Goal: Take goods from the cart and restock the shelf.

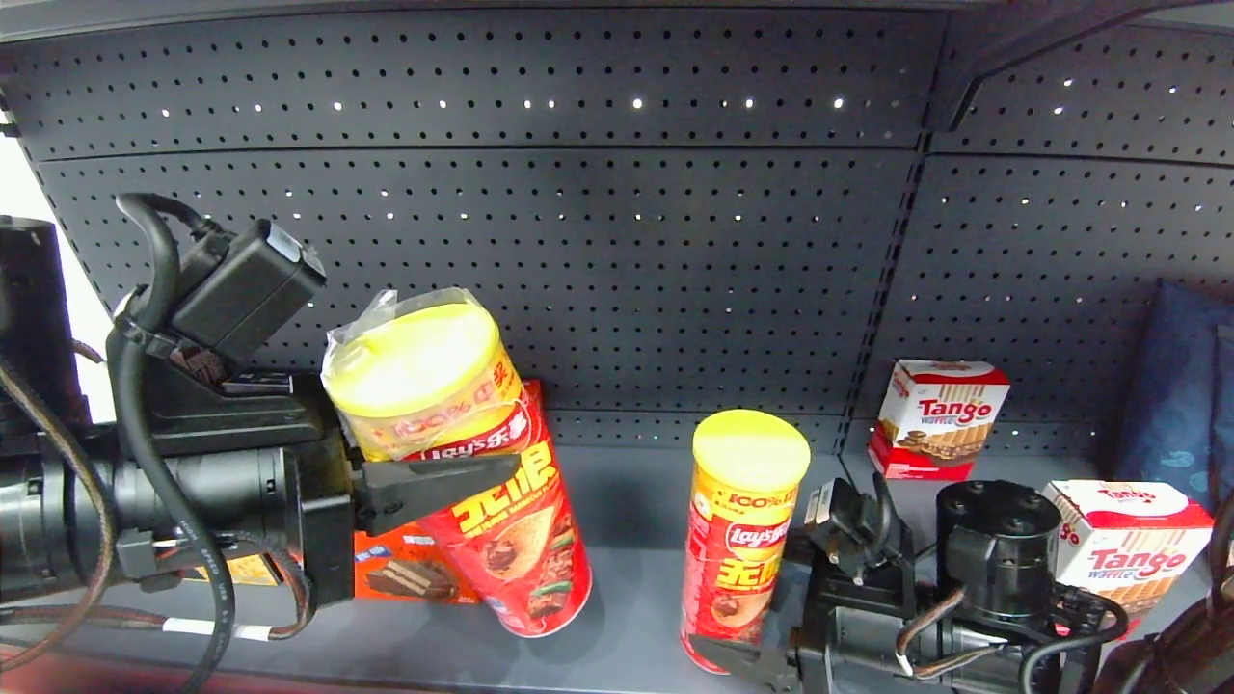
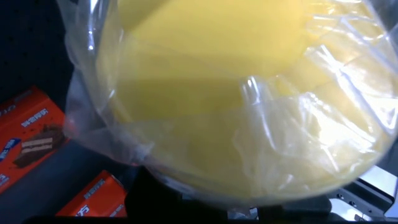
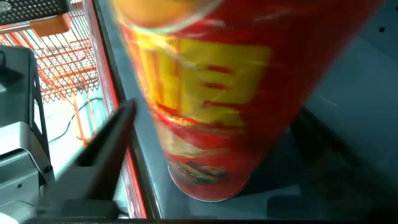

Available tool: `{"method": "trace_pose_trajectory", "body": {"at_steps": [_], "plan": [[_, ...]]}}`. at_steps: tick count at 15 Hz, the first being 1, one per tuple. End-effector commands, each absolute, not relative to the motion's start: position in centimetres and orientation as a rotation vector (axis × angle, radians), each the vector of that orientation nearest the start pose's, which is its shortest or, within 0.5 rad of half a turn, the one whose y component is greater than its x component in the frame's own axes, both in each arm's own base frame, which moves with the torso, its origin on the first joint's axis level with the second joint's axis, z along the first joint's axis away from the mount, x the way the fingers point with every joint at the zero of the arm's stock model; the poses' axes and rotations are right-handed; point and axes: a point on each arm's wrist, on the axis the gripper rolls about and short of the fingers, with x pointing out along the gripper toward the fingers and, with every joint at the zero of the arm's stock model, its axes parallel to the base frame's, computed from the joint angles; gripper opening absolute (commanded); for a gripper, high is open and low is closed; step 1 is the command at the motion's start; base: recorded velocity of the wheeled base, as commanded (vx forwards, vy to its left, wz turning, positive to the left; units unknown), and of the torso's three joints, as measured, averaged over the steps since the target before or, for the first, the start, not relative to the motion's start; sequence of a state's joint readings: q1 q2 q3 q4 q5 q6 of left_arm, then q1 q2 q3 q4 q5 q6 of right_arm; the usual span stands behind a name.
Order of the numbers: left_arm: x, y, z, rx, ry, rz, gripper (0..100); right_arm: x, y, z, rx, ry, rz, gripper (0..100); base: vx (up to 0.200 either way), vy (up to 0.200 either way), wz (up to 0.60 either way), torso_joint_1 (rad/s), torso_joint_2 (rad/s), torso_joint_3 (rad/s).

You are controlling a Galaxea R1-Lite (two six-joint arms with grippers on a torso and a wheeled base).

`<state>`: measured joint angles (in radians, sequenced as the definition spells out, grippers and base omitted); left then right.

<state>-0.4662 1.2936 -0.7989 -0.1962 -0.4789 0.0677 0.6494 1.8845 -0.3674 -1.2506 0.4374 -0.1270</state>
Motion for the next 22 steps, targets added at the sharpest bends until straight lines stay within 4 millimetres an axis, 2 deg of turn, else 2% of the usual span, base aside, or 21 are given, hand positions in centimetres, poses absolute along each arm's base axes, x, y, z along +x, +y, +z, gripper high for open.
{"method": "trace_pose_trajectory", "body": {"at_steps": [1, 15, 22], "plan": [[17.6, -10.0, 24.3, 0.06, 0.274, -0.946, 0, 21.2, 17.4, 8.9, -0.151, 0.212, 1.058, 100, 0.0, 0.0, 0.0, 0.0, 0.0, 0.0], [16.9, -9.6, 24.3, 0.06, 0.268, -0.946, 0, 17.9, 16.1, 9.4, -0.162, 0.228, 1.067, 100, 0.0, 0.0, 0.0, 0.0, 0.0, 0.0], [16.6, -9.5, 24.0, 0.058, 0.273, -0.946, 0, 18.6, 15.5, 9.6, -0.157, 0.228, 0.972, 100, 0.0, 0.0, 0.0, 0.0, 0.0, 0.0]]}}
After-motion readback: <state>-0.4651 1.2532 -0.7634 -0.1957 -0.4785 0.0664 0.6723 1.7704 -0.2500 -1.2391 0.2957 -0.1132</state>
